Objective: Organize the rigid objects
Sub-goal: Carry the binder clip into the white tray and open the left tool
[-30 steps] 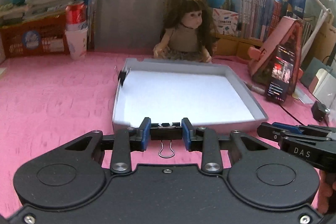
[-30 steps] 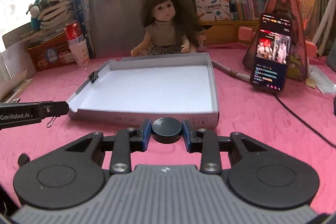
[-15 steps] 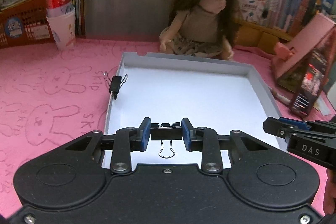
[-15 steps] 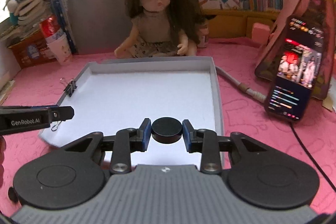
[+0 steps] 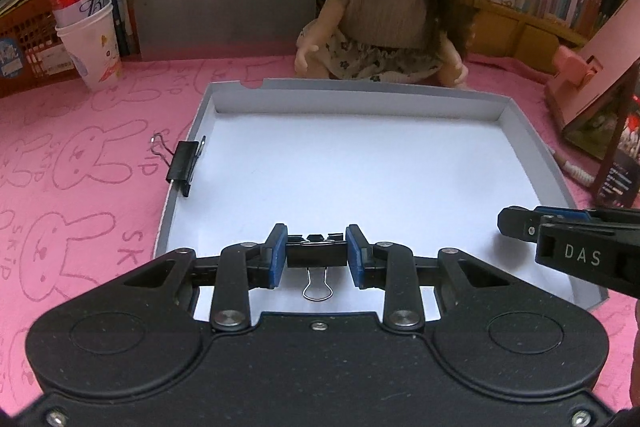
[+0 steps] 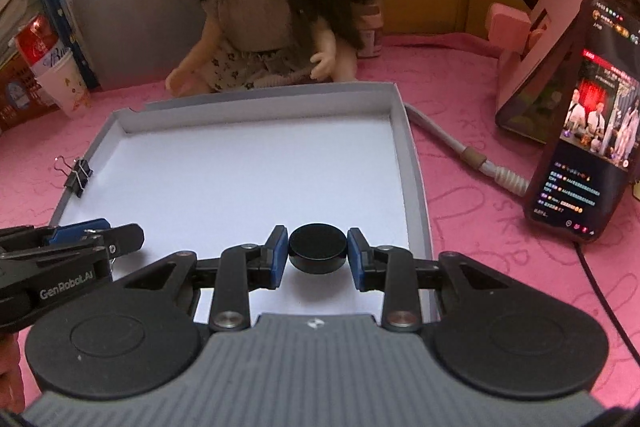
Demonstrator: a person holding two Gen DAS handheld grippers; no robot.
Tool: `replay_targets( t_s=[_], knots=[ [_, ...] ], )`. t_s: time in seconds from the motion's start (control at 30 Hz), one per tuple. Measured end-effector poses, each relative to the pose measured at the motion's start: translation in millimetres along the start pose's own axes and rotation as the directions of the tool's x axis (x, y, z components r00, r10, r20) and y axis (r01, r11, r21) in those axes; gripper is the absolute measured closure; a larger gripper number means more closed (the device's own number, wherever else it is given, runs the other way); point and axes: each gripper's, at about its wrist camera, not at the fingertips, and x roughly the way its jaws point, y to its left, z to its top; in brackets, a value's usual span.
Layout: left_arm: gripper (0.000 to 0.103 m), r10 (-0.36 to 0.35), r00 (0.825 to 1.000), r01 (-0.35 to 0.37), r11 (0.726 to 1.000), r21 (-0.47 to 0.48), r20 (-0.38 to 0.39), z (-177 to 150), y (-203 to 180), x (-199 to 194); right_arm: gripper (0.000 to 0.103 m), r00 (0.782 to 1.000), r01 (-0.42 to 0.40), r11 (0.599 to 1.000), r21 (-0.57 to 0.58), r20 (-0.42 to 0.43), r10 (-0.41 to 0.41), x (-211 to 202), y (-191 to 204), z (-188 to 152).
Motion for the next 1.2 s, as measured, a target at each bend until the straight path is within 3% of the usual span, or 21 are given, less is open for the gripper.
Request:
replay_targets(
  t_s=[0.7, 0.8, 0.87, 0.9, 0.97, 1.2],
  knots=[
    [0.073, 0.031, 0.999, -0.031, 0.999, 0.042, 0.015, -4, -7, 9, 0.066, 0.999, 0.011, 0.999, -0.050, -0.039, -0.013, 12, 5, -4],
    [0.073, 0.030, 0.999, -0.031, 0.999, 0.043, 0.017, -5, -7, 8, 0.062, 0.999, 0.011, 0.999, -0.048, -0.034, -0.012, 12, 5, -5],
    [0.072, 0.027, 1.000, -0.028, 0.999, 0.042, 0.014, -5, -6, 7, 0.049, 1.000, 0.004, 0.999, -0.042, -0.027, -0.005, 11, 4, -6],
    [0.071, 0.023, 1.000, -0.023, 0.999, 0.045, 0.014, -5, -6, 6, 0.048, 1.000, 0.001, 0.999, -0.038, -0.023, -0.002, 10, 4, -6],
    [0.061, 0.018, 1.000, -0.019, 0.998, 0.053, 0.022, -6, -6, 2, 0.047, 1.000, -0.006, 0.999, -0.037, -0.014, 0.005, 7, 2, -7],
    [0.045, 0.019, 0.997, -0.025, 0.997, 0.079, 0.080, -11, -4, -23, 0.029, 0.999, -0.006, 0.998, -0.062, 0.048, 0.009, -15, 2, -13]
  ],
)
